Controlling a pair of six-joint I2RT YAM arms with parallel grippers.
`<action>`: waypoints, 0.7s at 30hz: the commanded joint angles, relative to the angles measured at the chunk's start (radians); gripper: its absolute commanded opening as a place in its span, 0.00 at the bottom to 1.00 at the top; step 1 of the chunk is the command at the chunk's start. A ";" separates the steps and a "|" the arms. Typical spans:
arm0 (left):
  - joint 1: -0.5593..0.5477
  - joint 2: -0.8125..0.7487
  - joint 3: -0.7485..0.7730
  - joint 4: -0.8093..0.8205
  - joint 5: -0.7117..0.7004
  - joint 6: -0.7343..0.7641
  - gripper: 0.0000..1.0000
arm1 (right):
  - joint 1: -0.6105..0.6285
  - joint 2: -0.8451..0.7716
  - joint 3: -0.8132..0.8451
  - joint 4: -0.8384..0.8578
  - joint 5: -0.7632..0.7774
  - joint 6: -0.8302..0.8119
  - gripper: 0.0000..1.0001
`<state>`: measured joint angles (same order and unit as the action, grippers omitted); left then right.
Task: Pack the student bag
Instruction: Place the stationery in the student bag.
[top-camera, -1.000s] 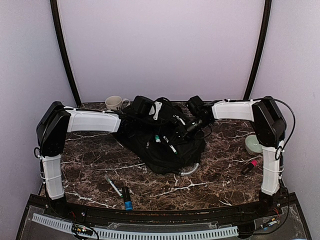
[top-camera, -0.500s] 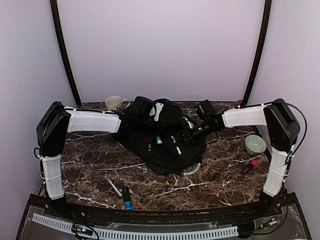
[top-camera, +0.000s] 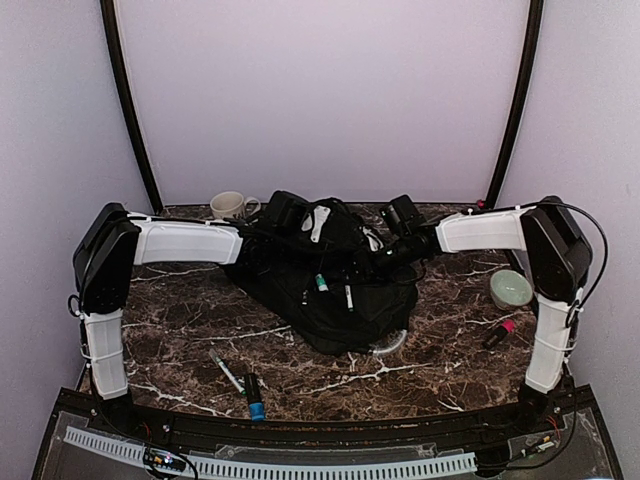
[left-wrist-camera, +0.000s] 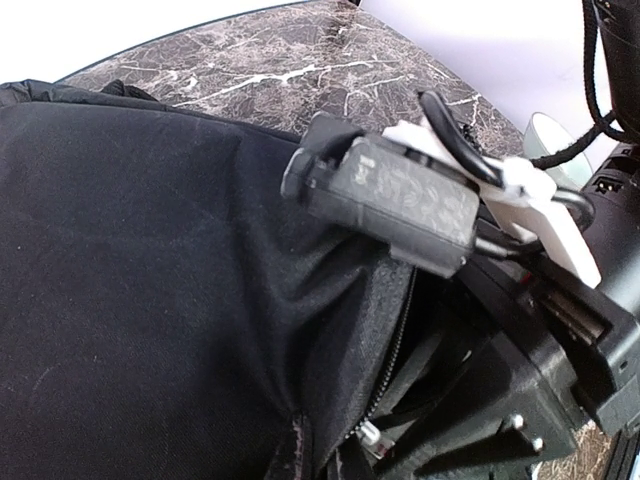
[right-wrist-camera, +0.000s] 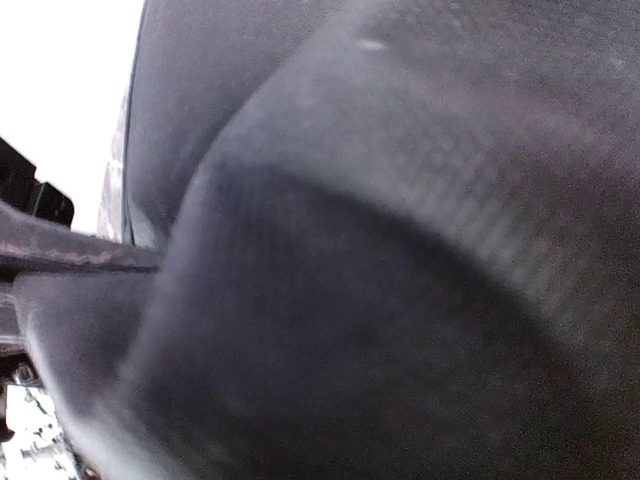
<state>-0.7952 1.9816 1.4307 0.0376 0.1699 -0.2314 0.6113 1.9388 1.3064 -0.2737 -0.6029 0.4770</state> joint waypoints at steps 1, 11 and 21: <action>-0.039 -0.049 0.055 -0.013 0.110 0.006 0.00 | 0.006 -0.030 0.007 0.001 0.036 -0.069 0.43; -0.038 -0.074 -0.003 0.001 0.132 0.055 0.00 | 0.002 -0.330 -0.083 -0.078 0.126 -0.381 0.60; -0.038 -0.084 0.001 -0.036 0.167 0.117 0.00 | 0.157 -0.454 -0.260 -0.132 0.251 -0.986 0.47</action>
<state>-0.8055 1.9793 1.4364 0.0040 0.2432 -0.1490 0.6922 1.4952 1.1267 -0.3756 -0.4446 -0.2100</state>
